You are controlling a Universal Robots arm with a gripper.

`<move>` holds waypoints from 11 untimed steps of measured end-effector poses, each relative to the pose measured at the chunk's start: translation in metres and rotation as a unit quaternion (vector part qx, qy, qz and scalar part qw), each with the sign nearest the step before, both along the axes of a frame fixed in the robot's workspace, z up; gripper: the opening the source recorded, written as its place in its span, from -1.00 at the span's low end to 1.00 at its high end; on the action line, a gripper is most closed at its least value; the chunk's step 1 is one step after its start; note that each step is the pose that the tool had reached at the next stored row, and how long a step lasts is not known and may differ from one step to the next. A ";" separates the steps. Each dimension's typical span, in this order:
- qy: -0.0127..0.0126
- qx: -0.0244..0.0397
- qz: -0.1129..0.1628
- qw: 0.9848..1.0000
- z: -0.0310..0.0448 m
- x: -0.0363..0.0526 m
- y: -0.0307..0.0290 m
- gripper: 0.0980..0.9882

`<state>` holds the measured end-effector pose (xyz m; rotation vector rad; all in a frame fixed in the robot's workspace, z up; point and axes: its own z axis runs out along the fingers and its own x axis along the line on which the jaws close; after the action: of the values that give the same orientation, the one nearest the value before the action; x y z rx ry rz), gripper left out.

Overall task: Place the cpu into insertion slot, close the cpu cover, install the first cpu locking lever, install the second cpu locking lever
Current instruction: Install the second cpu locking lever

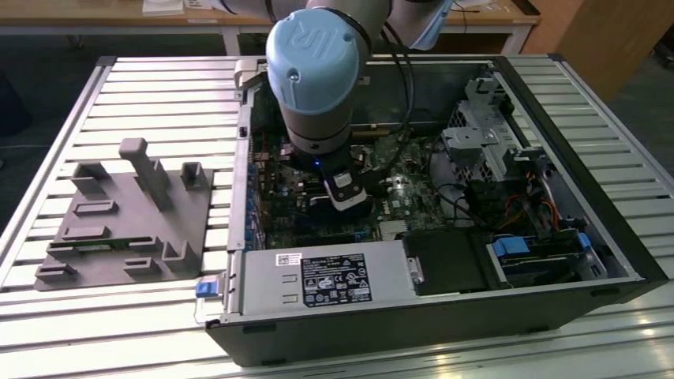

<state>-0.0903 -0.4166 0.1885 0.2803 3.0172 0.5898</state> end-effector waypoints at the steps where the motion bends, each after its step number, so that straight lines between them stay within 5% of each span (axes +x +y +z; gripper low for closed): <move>1: 0.000 0.001 0.000 1.000 -0.0007 -0.0004 0.0000 -0.98; 11: 0.000 0.001 0.000 1.000 -0.0051 -0.0034 0.0003 -0.98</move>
<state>-0.0938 -0.4163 0.1834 0.2803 3.0168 0.5931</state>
